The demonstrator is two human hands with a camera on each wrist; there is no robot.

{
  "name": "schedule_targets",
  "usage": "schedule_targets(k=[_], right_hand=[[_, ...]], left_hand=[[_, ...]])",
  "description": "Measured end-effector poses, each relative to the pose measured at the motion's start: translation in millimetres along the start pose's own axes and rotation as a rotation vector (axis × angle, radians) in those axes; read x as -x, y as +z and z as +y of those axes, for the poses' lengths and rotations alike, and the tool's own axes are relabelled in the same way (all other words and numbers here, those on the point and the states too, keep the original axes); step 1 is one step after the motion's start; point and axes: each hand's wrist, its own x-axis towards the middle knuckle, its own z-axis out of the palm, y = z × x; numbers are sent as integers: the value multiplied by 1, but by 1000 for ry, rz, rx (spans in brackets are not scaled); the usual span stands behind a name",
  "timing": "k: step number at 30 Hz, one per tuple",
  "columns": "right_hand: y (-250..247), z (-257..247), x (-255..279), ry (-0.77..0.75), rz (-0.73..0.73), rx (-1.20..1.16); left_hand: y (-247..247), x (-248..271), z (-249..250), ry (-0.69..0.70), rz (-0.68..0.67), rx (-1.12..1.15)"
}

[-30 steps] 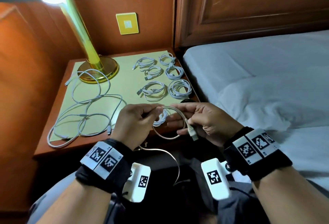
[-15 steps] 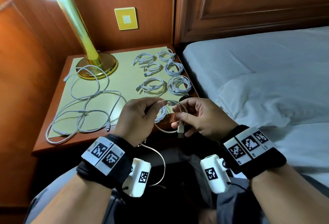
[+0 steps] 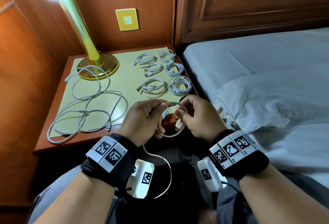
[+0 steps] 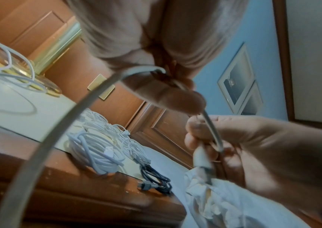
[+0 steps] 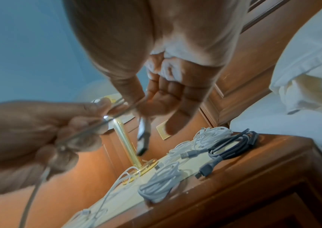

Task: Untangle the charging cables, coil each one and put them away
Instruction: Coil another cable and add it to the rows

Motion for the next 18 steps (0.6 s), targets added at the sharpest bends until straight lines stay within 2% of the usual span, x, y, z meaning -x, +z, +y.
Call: schedule_targets(k=[3,5,8,10,13,18], right_hand=[[-7,2,-5,25,-113,17],[-11,4,-8,85,-231,-118],[-16,0,-9,179,-308,-368],[-19,-2,-9,217,-323,-476],[-21,-3,-8,192,-303,-525],[-25,0,-10,135,-243,-365]], left_hand=[[-3,-2,-9,124,91,-169],[-6,-2,-12,279,115,-287],[-7,-3,-14,370,150,-309],[-9,-5,-15,398,196,-299],[-13,-8,-15,357,217,-218],[-11,-9,-12,356,281,-195]])
